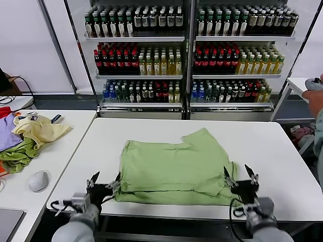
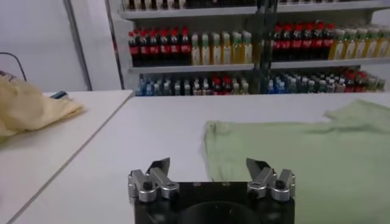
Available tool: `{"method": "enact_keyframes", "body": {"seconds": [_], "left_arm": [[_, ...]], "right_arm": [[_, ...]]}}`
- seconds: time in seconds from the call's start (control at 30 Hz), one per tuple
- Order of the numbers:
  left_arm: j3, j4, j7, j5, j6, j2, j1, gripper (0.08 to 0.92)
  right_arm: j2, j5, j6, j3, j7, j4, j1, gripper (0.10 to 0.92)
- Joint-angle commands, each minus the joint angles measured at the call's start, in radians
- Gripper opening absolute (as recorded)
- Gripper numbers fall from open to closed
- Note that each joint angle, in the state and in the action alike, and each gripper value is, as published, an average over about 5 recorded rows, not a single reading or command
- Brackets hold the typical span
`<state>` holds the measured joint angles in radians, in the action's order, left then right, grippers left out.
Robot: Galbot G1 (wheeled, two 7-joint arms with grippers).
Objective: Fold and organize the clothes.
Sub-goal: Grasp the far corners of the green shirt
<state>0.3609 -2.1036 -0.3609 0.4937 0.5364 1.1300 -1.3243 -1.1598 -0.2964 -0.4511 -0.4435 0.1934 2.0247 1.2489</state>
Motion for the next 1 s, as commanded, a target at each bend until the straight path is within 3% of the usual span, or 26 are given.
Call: {"method": "enact_keyframes", "body": {"seconds": [0.03, 0.23, 0.53, 1.0], "left_arm": [[-0.205, 0.420, -0.009, 0.084, -0.035, 0.001, 0.492, 0.821], [-0.287, 0.639, -0.030, 0.067, -0.071, 0.059, 0.649, 0.823], [-0.328, 0.836, -0.041, 0.083, -0.056, 0.121, 0.765, 0.823], [-0.330, 0.876, -0.051, 0.210, 0.015, 0.145, 0.775, 0.823]], "right_arm": [[-0.001, -0.063, -0.037, 0.193, 0.004, -0.449, -0.516, 0.821], [-0.077, -0.023, -0.026, 0.246, -0.030, -0.733, -0.711, 0.823], [-0.172, 0.008, -0.008, 0.279, -0.067, -1.034, -0.874, 0.823], [-0.258, 0.051, -0.021, 0.259, -0.085, -1.226, -0.921, 0.815]]}}
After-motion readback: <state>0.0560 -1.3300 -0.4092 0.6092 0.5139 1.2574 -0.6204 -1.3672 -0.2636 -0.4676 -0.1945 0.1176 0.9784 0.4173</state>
